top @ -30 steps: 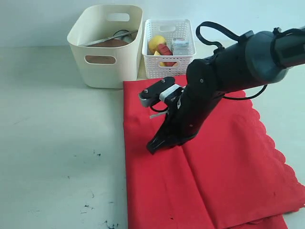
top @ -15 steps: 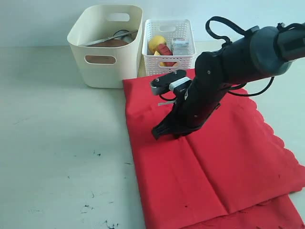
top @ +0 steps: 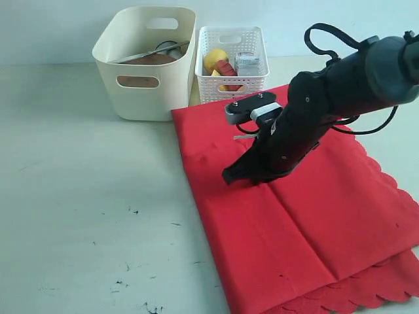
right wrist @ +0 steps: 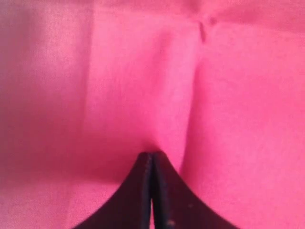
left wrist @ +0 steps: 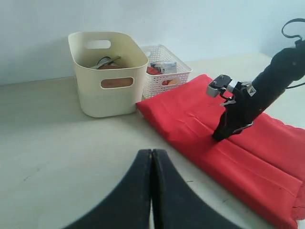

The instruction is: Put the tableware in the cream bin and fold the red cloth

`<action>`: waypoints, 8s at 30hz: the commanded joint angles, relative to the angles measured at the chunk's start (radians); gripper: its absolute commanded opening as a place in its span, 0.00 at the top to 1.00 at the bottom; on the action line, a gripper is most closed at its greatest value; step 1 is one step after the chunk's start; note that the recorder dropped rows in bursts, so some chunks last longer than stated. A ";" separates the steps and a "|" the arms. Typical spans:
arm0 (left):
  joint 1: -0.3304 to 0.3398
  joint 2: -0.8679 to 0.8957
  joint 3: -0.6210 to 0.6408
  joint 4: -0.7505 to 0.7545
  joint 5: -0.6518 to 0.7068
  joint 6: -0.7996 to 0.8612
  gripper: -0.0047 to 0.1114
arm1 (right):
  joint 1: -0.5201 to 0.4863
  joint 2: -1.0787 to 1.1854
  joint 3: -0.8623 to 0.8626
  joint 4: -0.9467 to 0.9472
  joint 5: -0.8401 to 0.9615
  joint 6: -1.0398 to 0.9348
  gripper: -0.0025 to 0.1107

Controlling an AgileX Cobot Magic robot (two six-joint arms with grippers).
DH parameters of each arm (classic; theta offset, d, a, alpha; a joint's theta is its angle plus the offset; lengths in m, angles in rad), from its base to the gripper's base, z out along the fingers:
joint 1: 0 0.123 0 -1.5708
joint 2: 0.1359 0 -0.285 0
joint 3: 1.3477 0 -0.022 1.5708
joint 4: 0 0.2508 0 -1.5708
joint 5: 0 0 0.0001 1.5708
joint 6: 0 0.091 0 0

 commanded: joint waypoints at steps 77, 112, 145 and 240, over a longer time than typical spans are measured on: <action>0.004 -0.003 0.006 -0.018 -0.011 -0.010 0.96 | -0.513 0.204 -0.247 -0.227 0.151 0.184 0.98; 0.004 -0.003 0.006 -0.018 -0.024 -0.010 0.96 | -0.513 0.427 -0.741 -0.142 0.264 0.133 0.98; 0.004 -0.003 0.006 -0.018 -0.017 -0.010 0.96 | -0.471 0.335 -0.640 -0.101 0.359 -0.017 0.98; 0.004 -0.003 0.006 -0.018 -0.018 -0.010 0.96 | -0.471 -1.025 -0.058 -0.142 0.331 0.007 0.98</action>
